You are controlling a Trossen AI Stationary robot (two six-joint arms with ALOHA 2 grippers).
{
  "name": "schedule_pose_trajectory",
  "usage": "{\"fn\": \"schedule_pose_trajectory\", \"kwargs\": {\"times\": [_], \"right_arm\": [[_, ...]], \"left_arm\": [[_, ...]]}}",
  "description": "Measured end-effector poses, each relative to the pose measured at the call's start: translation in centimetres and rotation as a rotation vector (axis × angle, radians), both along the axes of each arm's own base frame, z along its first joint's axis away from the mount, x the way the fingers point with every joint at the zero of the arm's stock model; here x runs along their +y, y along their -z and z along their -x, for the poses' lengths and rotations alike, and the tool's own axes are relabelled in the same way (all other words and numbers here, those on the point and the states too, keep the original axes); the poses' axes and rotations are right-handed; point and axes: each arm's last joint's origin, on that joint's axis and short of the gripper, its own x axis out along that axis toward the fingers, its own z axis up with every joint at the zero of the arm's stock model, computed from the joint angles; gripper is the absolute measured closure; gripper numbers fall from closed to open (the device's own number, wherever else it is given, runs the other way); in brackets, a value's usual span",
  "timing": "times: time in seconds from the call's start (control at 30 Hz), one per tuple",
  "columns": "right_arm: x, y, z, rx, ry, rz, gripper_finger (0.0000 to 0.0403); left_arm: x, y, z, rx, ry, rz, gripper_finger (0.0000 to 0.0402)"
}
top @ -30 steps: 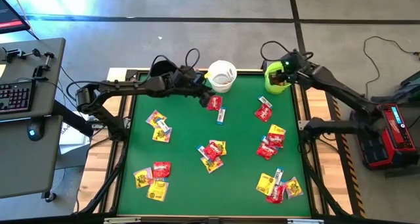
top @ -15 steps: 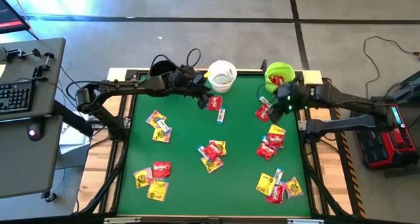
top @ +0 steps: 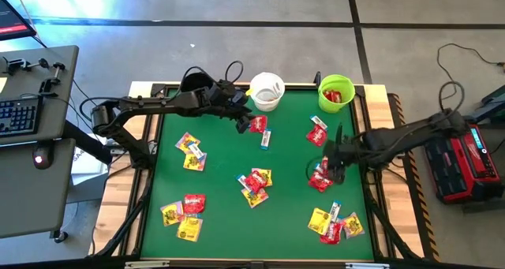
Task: Sort candy by brand, put in halloween buckets
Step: Put the red candy into the green bucket
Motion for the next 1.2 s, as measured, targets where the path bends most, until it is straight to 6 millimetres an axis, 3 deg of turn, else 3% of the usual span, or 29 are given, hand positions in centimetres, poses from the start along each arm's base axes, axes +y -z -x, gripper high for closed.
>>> {"fn": "schedule_pose_trajectory", "kwargs": {"times": [0.5, 0.93, 1.07, 1.2], "right_arm": [[4.6, 4.3, -1.7, 0.146, -0.289, 0.272, 0.0209], [6.2, 7.8, -3.1, 0.243, -0.275, 0.336, 0.0232], [6.3, 8.2, -3.4, 0.233, -0.239, 0.328, 0.026], [6.4, 8.2, -3.6, 0.218, -0.2, 0.3, 0.032]], "left_arm": [[-0.1, 0.2, 0.2, 0.026, -0.007, 0.019, 0.0248], [-0.1, 0.3, 0.2, 0.03, -0.013, 0.027, 0.0248], [-0.1, 0.4, 0.3, 0.041, -0.013, 0.032, 0.0248], [-0.1, 0.5, 0.4, 0.056, -0.013, 0.038, 0.0248]]}}
